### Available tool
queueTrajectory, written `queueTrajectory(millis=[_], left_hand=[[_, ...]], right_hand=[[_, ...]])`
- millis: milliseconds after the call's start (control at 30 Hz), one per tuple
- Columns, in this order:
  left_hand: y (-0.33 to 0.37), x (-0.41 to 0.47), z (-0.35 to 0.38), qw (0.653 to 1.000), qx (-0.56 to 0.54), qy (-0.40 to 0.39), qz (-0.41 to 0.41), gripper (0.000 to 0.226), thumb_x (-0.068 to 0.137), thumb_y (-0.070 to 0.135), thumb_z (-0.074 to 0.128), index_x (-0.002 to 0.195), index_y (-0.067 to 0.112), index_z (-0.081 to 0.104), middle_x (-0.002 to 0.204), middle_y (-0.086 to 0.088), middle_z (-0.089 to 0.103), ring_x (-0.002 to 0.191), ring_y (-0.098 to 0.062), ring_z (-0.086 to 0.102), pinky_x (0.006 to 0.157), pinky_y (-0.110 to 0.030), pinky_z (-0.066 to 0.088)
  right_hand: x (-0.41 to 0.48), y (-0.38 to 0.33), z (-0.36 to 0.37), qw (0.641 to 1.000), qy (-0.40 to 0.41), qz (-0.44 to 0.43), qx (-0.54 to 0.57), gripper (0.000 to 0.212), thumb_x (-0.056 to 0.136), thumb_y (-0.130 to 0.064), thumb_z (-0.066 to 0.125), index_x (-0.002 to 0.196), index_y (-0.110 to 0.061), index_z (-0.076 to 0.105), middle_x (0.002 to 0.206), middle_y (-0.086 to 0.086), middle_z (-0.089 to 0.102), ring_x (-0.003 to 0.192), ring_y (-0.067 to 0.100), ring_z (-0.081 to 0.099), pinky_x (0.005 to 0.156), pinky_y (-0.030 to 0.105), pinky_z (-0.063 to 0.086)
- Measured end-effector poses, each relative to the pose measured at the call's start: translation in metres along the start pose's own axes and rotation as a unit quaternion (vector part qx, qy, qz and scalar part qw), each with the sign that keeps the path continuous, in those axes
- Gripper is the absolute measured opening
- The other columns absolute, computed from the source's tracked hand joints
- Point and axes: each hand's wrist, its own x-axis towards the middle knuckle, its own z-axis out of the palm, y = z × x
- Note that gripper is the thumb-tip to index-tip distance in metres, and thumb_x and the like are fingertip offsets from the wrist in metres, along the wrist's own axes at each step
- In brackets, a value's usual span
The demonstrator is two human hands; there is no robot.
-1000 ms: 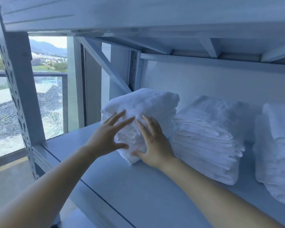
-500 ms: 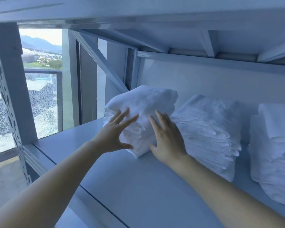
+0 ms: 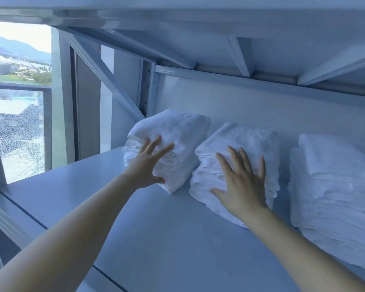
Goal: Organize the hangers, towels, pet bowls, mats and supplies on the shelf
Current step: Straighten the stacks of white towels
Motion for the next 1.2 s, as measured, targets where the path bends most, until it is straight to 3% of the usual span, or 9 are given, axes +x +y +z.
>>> queueTrajectory(millis=[133, 333, 567, 800, 1000, 1067, 1133, 1200], left_hand=[[0.002, 0.012, 0.010, 1.000, -0.004, 0.007, -0.008, 0.112, 0.065, 0.033, 0.083, 0.145, 0.044, 0.005, 0.157, 0.003, -0.006, 0.144, -0.029, -0.008, 0.105, -0.051, 0.031], [0.007, 0.030, 0.021, 1.000, -0.009, 0.007, -0.016, 0.112, 0.065, 0.028, 0.083, 0.146, 0.042, 0.007, 0.157, 0.002, -0.006, 0.144, -0.029, -0.008, 0.098, -0.047, 0.040], [0.013, 0.057, 0.028, 0.999, 0.014, -0.023, -0.036, 0.105, 0.071, 0.020, 0.080, 0.145, 0.042, 0.009, 0.157, 0.002, -0.009, 0.144, -0.030, -0.007, 0.096, -0.044, 0.042], [0.017, 0.087, 0.034, 0.993, 0.075, -0.053, -0.075, 0.102, 0.076, 0.004, 0.071, 0.145, 0.043, 0.007, 0.157, 0.002, -0.012, 0.144, -0.032, -0.002, 0.090, -0.048, 0.048], [0.019, 0.086, 0.021, 0.979, 0.132, -0.131, -0.079, 0.107, 0.076, 0.029, 0.073, 0.144, 0.046, -0.008, 0.155, 0.004, -0.019, 0.145, -0.030, -0.004, 0.099, -0.057, 0.038], [0.025, 0.076, 0.022, 0.987, 0.078, -0.117, -0.075, 0.098, 0.080, 0.037, 0.068, 0.145, 0.044, -0.005, 0.156, 0.005, -0.015, 0.145, -0.028, -0.003, 0.104, -0.058, 0.033], [0.036, 0.062, 0.028, 0.997, -0.045, -0.047, -0.037, 0.078, 0.088, 0.037, 0.059, 0.147, 0.040, 0.009, 0.158, 0.005, -0.003, 0.145, -0.026, 0.004, 0.107, -0.054, 0.031], [0.054, 0.045, 0.030, 0.986, -0.161, 0.036, 0.039, 0.059, 0.093, 0.040, 0.050, 0.145, 0.036, 0.023, 0.156, 0.005, 0.014, 0.142, -0.020, 0.018, 0.109, -0.047, 0.031]], right_hand=[[-0.003, 0.009, 0.005, 1.000, 0.003, -0.022, 0.008, 0.100, 0.048, -0.061, 0.080, 0.134, -0.024, 0.043, 0.141, 0.006, 0.046, 0.129, 0.026, 0.031, 0.103, 0.050, 0.014], [-0.005, 0.015, 0.008, 0.999, -0.012, -0.027, 0.036, 0.099, 0.053, -0.062, 0.076, 0.136, -0.025, 0.039, 0.144, 0.003, 0.042, 0.131, 0.023, 0.029, 0.106, 0.042, 0.004], [-0.010, 0.034, 0.002, 0.996, 0.010, -0.072, 0.047, 0.096, 0.056, -0.058, 0.078, 0.137, -0.021, 0.041, 0.144, 0.003, 0.043, 0.130, 0.022, 0.032, 0.105, 0.039, 0.020], [-0.015, 0.041, -0.002, 0.999, -0.024, -0.030, 0.030, 0.089, 0.061, -0.067, 0.055, 0.138, -0.027, 0.037, 0.145, -0.004, 0.040, 0.131, 0.018, 0.031, 0.100, 0.046, 0.017], [-0.015, 0.043, 0.002, 0.998, -0.013, -0.041, 0.042, 0.088, 0.063, -0.065, 0.059, 0.139, -0.027, 0.036, 0.146, -0.003, 0.036, 0.132, 0.018, 0.028, 0.101, 0.046, 0.015], [-0.016, 0.043, 0.002, 0.998, -0.011, -0.043, 0.044, 0.089, 0.063, -0.064, 0.063, 0.139, -0.027, 0.035, 0.147, -0.003, 0.035, 0.133, 0.018, 0.026, 0.102, 0.046, 0.013], [-0.017, 0.043, 0.003, 0.998, -0.012, -0.042, 0.048, 0.090, 0.064, -0.062, 0.067, 0.140, -0.027, 0.034, 0.148, -0.002, 0.033, 0.135, 0.018, 0.023, 0.104, 0.046, 0.011], [-0.019, 0.043, 0.003, 0.997, -0.017, -0.040, 0.058, 0.091, 0.064, -0.060, 0.070, 0.140, -0.027, 0.033, 0.150, -0.002, 0.030, 0.136, 0.019, 0.020, 0.107, 0.046, 0.011]])
